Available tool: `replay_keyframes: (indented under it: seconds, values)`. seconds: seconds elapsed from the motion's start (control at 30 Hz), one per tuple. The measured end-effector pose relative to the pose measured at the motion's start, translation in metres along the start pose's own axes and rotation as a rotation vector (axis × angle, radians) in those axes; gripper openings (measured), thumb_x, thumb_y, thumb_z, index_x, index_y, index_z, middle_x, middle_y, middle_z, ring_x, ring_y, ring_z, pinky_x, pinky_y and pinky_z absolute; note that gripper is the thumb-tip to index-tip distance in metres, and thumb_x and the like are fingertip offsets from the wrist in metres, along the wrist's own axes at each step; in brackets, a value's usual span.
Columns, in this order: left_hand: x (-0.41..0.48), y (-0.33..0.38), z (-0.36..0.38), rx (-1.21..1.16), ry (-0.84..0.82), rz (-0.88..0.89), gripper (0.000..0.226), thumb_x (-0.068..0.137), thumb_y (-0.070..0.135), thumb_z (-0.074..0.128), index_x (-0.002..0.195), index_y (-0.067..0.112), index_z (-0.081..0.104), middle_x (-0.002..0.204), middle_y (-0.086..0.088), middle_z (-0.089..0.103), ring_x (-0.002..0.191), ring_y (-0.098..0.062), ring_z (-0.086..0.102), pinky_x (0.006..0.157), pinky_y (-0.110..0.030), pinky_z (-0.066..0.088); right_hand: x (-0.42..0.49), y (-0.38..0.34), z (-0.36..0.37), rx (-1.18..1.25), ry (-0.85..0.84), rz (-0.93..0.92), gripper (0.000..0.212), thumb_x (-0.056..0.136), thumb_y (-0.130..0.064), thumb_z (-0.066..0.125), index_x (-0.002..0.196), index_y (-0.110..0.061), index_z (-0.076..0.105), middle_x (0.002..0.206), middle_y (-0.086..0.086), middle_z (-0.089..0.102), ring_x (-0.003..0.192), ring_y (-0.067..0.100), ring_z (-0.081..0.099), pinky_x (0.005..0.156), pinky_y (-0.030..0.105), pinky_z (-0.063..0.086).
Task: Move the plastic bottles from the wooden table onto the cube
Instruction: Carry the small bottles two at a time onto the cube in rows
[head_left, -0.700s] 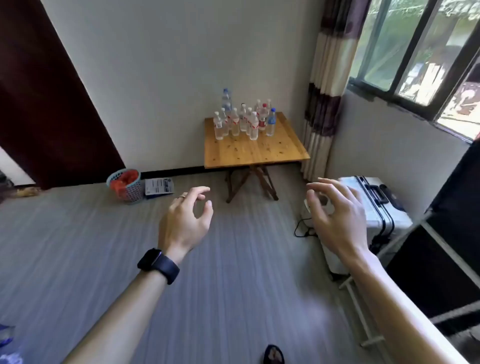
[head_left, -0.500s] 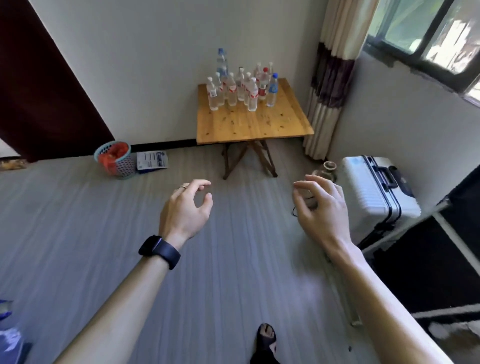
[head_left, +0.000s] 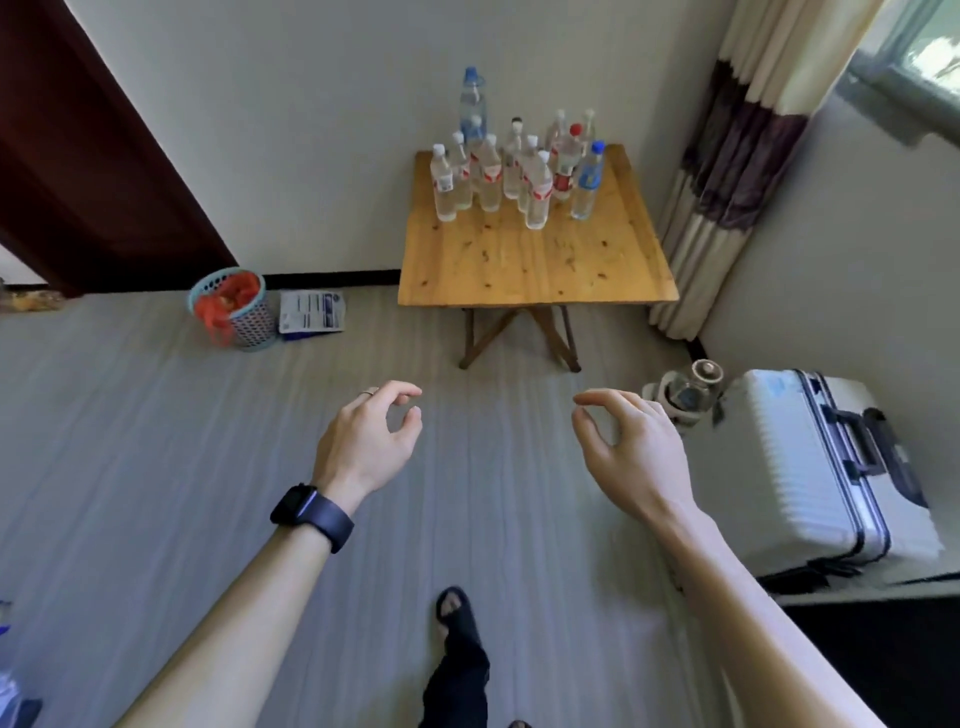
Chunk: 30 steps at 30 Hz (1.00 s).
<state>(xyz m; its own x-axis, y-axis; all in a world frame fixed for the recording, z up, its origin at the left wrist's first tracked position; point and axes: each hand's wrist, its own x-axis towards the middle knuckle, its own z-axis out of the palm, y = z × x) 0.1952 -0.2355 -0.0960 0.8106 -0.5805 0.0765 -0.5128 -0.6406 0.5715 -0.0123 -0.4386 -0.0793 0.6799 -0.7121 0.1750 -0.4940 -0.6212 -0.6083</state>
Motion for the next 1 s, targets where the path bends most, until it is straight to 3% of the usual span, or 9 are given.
replay_keyframes:
  seconds: [0.3, 0.53, 0.73, 0.83, 1.0]
  values:
    - [0.213, -0.009, 0.023, -0.111, -0.111, -0.03, 0.017, 0.092, 0.037, 0.058, 0.108, 0.04, 0.064, 0.099, 0.018, 0.068, 0.095, -0.009, 0.064, 0.084, -0.035, 0.055, 0.193, -0.007, 0.043, -0.05, -0.07, 0.022, 0.025, 0.096, -0.04, 0.056, 0.116, -0.035, 0.069, 0.123, -0.017, 0.066, 0.12, 0.015, 0.052, 0.085, 0.026, 0.037]
    - [0.372, 0.016, 0.037, -0.1, -0.146, 0.017, 0.018, 0.094, 0.036, 0.056, 0.11, 0.038, 0.066, 0.1, 0.019, 0.067, 0.096, -0.011, 0.063, 0.082, -0.033, 0.055, 0.333, -0.003, 0.054, -0.058, -0.034, 0.054, 0.024, 0.095, -0.039, 0.058, 0.116, -0.035, 0.068, 0.117, -0.016, 0.067, 0.119, 0.018, 0.053, 0.081, 0.028, 0.038]
    - [0.484, 0.023, 0.07, -0.086, -0.179, -0.005, 0.02, 0.097, 0.031, 0.057, 0.115, 0.032, 0.067, 0.104, 0.013, 0.066, 0.097, -0.01, 0.061, 0.068, -0.018, 0.044, 0.452, 0.031, 0.088, -0.047, -0.083, 0.064, 0.029, 0.095, -0.045, 0.055, 0.121, -0.035, 0.065, 0.125, -0.013, 0.066, 0.12, 0.018, 0.052, 0.085, 0.029, 0.041]
    - [0.534, 0.026, 0.079, -0.09, -0.156, -0.052, 0.021, 0.097, 0.029, 0.057, 0.116, 0.031, 0.067, 0.104, 0.012, 0.066, 0.099, -0.011, 0.061, 0.07, -0.022, 0.042, 0.517, 0.044, 0.103, -0.05, -0.145, 0.074, 0.032, 0.095, -0.043, 0.056, 0.124, -0.032, 0.064, 0.126, -0.008, 0.066, 0.119, 0.023, 0.053, 0.085, 0.034, 0.046]
    - [0.603, 0.037, 0.088, -0.094, -0.128, -0.129, 0.02, 0.099, 0.028, 0.056, 0.117, 0.031, 0.065, 0.109, 0.011, 0.066, 0.096, -0.005, 0.057, 0.064, -0.013, 0.037, 0.596, 0.055, 0.114, -0.054, -0.226, 0.06, 0.037, 0.095, -0.046, 0.055, 0.127, -0.031, 0.061, 0.123, -0.006, 0.066, 0.118, 0.024, 0.054, 0.086, 0.037, 0.05]
